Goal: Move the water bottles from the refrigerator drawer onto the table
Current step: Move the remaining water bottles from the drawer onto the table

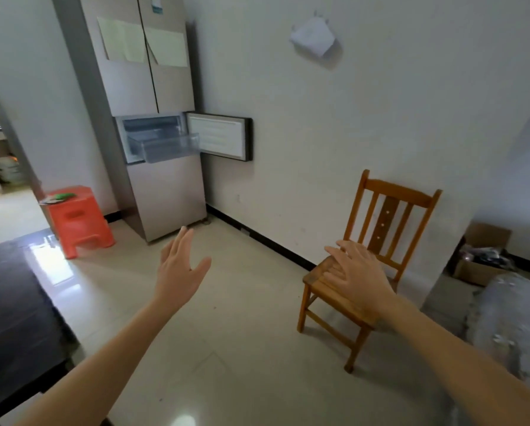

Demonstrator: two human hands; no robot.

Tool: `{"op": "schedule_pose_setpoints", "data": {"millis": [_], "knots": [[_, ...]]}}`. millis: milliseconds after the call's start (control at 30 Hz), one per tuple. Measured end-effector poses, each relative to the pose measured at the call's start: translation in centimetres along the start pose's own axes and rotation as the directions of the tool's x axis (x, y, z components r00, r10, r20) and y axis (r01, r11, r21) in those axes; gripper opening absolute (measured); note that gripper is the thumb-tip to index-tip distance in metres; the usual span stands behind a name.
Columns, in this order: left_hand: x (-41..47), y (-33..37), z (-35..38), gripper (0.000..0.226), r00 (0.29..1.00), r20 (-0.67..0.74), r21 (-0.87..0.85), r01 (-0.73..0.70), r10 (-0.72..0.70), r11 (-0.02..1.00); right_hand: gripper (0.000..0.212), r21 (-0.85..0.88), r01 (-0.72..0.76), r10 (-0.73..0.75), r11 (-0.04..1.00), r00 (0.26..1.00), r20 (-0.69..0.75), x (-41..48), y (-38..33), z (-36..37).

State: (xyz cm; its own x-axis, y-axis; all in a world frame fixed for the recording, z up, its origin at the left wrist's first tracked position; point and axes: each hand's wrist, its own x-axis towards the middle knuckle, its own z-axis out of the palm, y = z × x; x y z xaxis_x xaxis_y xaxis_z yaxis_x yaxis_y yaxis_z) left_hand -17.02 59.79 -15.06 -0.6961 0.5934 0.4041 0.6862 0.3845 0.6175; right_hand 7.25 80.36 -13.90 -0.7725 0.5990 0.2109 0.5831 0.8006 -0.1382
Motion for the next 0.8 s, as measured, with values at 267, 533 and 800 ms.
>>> {"op": "schedule_pose_setpoints", "data": {"millis": [267,533,800], "knots": [[7.8,-3.4,3.0,0.06,0.99,-0.117,0.032,0.081,-0.077,0.996,0.056,-0.101,0.142,-0.138,0.985,0.989,0.048,11.3,1.3,1.5],[18.9,-4.4,8.9,0.058,0.979,-0.165,-0.006,0.119,-0.118,0.993,0.056,-0.149,0.168,-0.162,0.975,0.985,0.055,24.0,6.4,1.9],[28.8,-5.4,14.5,0.058,0.968,-0.2,0.042,0.161,-0.149,0.986,0.056,-0.053,0.147,-0.144,0.988,0.988,0.062,34.6,12.5,6.6]]}}
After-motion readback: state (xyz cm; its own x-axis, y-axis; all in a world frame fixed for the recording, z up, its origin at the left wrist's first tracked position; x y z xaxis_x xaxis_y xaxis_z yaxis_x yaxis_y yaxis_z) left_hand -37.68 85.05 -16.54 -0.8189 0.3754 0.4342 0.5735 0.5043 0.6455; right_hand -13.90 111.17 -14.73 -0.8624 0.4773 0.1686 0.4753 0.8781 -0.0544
